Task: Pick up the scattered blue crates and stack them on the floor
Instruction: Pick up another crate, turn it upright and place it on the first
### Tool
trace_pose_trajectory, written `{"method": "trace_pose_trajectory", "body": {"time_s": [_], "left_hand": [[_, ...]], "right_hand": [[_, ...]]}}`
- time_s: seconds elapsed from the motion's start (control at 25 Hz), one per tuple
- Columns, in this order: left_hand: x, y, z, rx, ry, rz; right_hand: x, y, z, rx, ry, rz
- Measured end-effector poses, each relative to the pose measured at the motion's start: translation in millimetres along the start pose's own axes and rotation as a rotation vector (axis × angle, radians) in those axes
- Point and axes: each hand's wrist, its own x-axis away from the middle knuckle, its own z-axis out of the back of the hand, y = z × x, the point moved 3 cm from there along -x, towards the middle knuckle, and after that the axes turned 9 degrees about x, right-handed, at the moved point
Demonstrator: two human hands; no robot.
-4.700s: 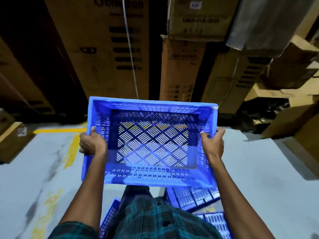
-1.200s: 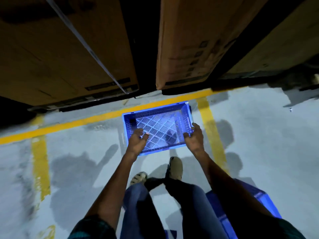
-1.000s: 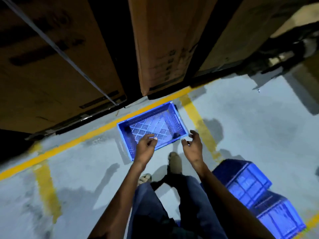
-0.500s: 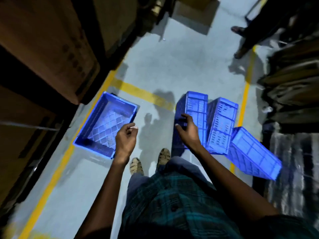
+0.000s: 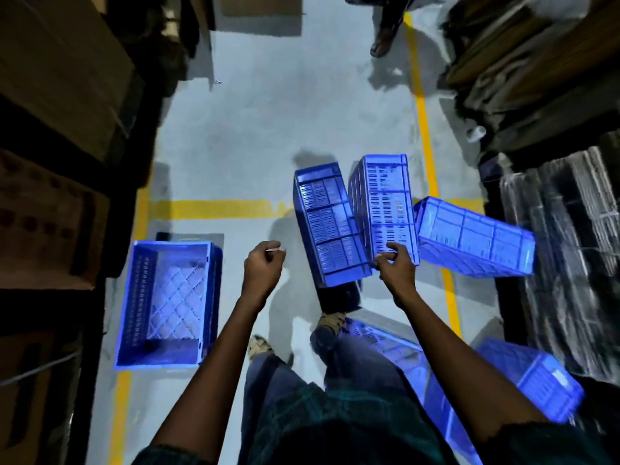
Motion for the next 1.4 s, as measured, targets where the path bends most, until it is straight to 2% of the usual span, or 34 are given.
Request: {"method": "trace_pose_trajectory", "body": {"time_s": [0.12, 0.32, 0.52, 0.64, 0.76, 0.84, 0.96, 1.24, 1.4], "left_hand": [[-50, -4, -71, -0.132, -0.091, 0.040], [-133, -64, -166, -0.286, -0.233, 0.101], [-238, -158, -247, -0.543, -0.390, 0.059], [-278, -205, -268, -0.788, -0.521, -0.009], [-295, -232, -273, -1.015, -0.523, -0.125], [-298, -233, -271, -1.039, -0.473, -0.147], [-300, -228, -260, -0.966, -0.409, -0.055], [-285, -200, -183, -0.772, -0.310, 0.019], [-247, -168, -130, -0.668, -0.212, -0.033]], "right_hand": [[-60, 38, -14, 0.098, -0.031, -0.094], [-145, 108, -69, 0.116, -0.172, -0.299], [-238, 165, -145, 0.182, -0.135, -0.266], [-274, 184, -175, 0.234, -0.136, -0.234], [-293, 192, -194, 0.253, -0.108, -0.205], [-298, 190, -196, 0.206, -0.139, -0.253], [-285, 182, -207, 0.052, -0.273, -0.322], [-237, 106, -226, 0.038, -0.164, -0.218], [-199, 65, -215, -0.002, -0.201, -0.300]]}}
